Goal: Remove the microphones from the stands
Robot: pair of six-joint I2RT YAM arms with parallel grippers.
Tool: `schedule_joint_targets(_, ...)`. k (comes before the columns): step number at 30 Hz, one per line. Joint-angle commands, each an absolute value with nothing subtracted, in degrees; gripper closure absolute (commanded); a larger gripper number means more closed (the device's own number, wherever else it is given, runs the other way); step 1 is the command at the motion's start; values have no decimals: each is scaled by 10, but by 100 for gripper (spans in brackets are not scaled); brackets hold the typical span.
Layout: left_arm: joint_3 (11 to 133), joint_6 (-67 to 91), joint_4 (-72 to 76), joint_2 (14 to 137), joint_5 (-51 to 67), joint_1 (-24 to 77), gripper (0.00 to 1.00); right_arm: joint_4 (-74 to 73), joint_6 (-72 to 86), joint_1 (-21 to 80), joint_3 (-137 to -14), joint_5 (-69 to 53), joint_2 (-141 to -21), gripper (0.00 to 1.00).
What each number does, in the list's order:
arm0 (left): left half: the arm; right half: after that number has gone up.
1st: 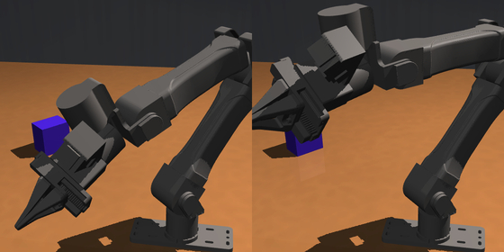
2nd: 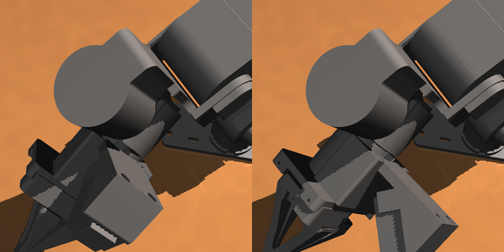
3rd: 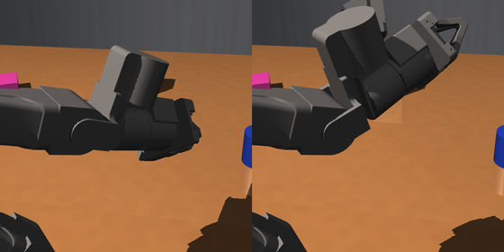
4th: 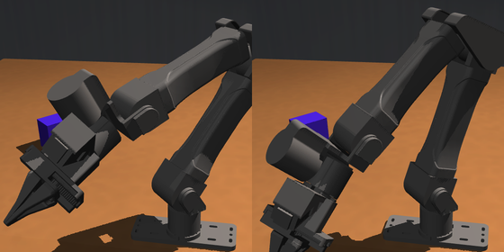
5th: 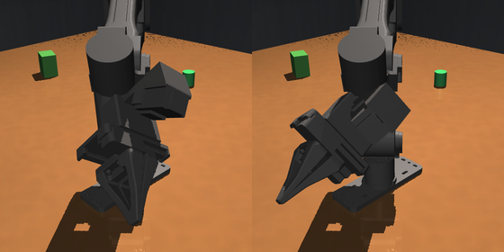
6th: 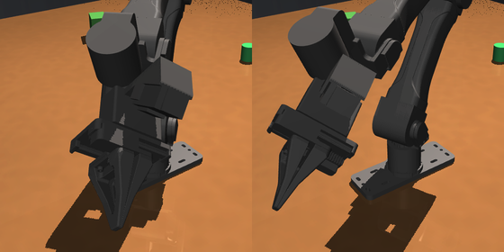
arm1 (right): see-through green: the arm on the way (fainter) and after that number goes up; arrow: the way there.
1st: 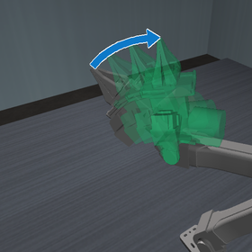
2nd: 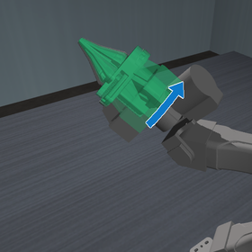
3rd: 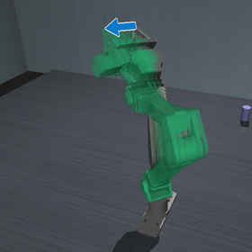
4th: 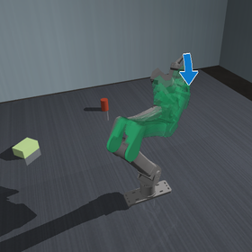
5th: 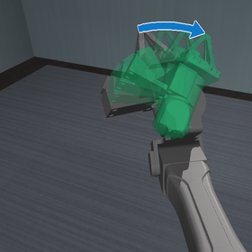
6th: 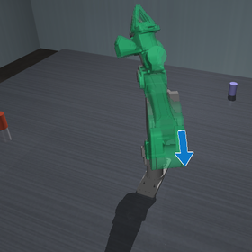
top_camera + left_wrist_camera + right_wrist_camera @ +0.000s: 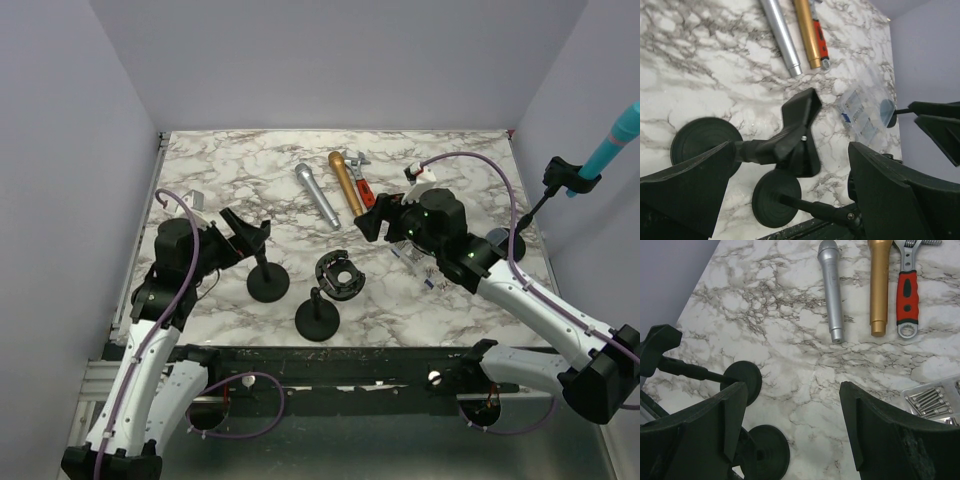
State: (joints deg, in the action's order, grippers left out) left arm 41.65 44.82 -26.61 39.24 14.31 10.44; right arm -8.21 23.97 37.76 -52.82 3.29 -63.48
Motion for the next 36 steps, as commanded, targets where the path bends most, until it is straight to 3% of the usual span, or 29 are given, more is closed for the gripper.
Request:
schedule_joint_targets(1,497,345,-269,373,180,100,1,-87,232,375,-531,42,-642,18)
schedule_joint_targets(8,597,284,-198,383,315,100,2,-99,221,375,-492,71,-649,18)
schedule_joint_targets(14,568,356,9,400,432,106,2,-116,238,374,-434,149,-652,18)
schedule_joint_targets(18,546,365,67,421,471,117,1,-120,253,375,-409,199,-628,18)
schedule_joint_targets(26,510,207,-32,382,419,158,1,-167,256,375,-441,327,-608,15)
schedule_joint_targets(36,523,122,-129,316,313,211,2,-149,106,373,-630,526,-689,8)
